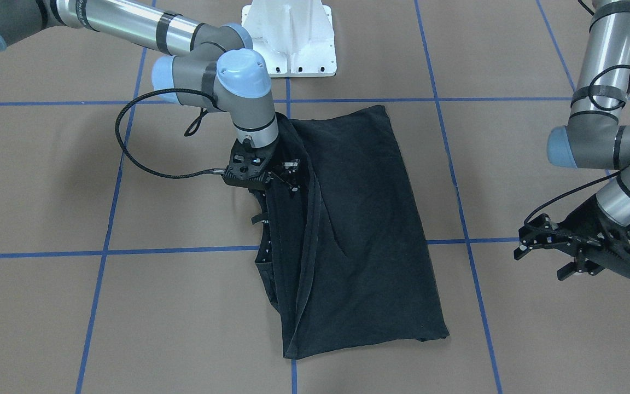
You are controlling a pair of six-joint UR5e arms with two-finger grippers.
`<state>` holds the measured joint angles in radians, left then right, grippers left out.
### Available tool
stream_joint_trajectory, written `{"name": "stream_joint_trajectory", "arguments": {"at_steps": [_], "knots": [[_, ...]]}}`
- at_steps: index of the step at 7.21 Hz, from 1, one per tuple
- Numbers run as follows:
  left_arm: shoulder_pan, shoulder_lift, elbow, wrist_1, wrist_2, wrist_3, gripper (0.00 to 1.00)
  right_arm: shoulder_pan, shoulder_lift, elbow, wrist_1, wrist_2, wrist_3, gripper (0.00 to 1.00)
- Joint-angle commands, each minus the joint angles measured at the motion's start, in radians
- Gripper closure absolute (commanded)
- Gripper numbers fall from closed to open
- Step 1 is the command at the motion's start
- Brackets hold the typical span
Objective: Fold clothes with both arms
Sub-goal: 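Pull the grasped edge toward the robot with the right gripper, straightening the bundle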
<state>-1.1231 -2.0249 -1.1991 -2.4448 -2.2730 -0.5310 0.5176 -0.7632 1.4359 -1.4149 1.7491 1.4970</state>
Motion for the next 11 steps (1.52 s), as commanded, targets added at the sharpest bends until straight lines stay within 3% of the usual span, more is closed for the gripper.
{"name": "stream_joint_trajectory", "arguments": {"at_steps": [1,5,7,8,9,10,11], "knots": [[0.017,0.000,0.003,-0.013,0.001,-0.020,0.00,-0.048,0.091,-0.012,-0.201,0.026,-0.036,0.00],[0.020,0.002,0.006,-0.014,0.001,-0.018,0.00,-0.235,0.082,0.173,-0.471,-0.067,-0.214,0.08],[0.022,0.002,0.007,-0.014,0.001,-0.018,0.00,-0.284,0.084,0.184,-0.498,-0.150,-0.352,0.22],[0.022,0.014,0.004,-0.014,0.001,-0.017,0.00,-0.256,0.091,0.186,-0.495,-0.133,-0.391,0.19],[0.025,0.015,0.003,-0.014,0.001,-0.017,0.00,-0.231,0.091,0.187,-0.489,-0.100,-0.394,0.01],[0.025,0.015,0.003,-0.014,0.001,-0.017,0.00,-0.203,0.094,0.190,-0.489,-0.048,-0.393,0.01],[0.025,0.015,0.001,-0.014,0.001,-0.017,0.00,-0.205,0.094,0.204,-0.461,-0.048,-0.382,0.15]]}}
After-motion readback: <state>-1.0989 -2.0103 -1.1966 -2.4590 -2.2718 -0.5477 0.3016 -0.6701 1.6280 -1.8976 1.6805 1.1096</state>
